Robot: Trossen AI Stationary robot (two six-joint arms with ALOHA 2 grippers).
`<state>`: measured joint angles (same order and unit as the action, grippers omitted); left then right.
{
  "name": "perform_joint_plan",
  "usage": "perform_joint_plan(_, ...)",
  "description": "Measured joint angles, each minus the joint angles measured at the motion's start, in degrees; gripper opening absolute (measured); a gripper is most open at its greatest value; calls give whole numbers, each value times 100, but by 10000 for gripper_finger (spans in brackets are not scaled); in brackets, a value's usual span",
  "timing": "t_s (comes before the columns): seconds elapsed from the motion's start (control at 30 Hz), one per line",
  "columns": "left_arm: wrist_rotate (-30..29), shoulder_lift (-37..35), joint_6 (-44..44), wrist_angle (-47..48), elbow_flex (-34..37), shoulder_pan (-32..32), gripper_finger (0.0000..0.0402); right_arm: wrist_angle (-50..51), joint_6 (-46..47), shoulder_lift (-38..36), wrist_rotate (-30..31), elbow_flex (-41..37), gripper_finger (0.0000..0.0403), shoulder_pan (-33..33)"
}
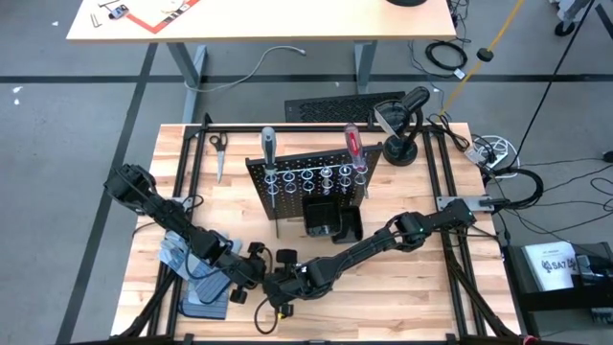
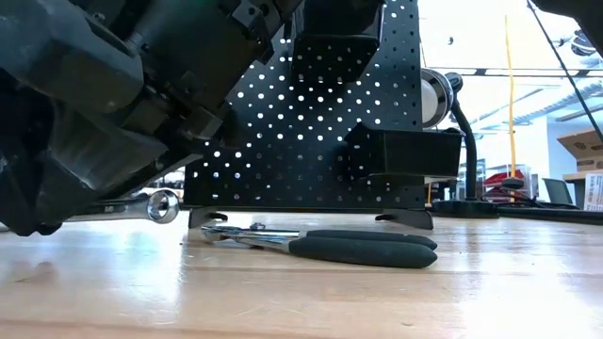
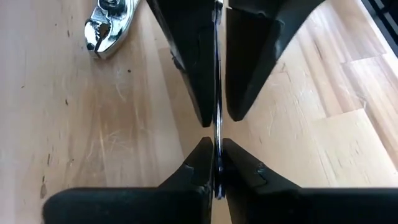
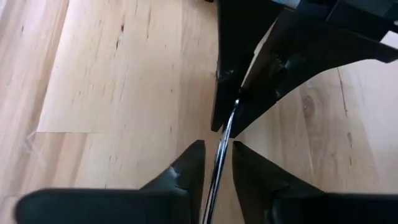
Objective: Hang tools onto peg board
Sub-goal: Hang the silver wrench on the black peg board
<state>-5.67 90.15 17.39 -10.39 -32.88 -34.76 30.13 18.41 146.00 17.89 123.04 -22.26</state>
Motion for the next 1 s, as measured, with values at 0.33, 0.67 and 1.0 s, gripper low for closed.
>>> perform_joint_plan(0.33, -58, -9, -87, 2, 0, -61, 21, 17, -89, 15, -83, -4, 6, 0)
perform_joint_plan(0.67, 136, -97, -8, -384, -101, -55, 125, 58, -282, 8, -70, 2, 2, -48)
perform_joint_plan(1.0, 92, -1016, -6, 271, -57, -96, 176, 174, -257, -5, -32, 9, 1, -59)
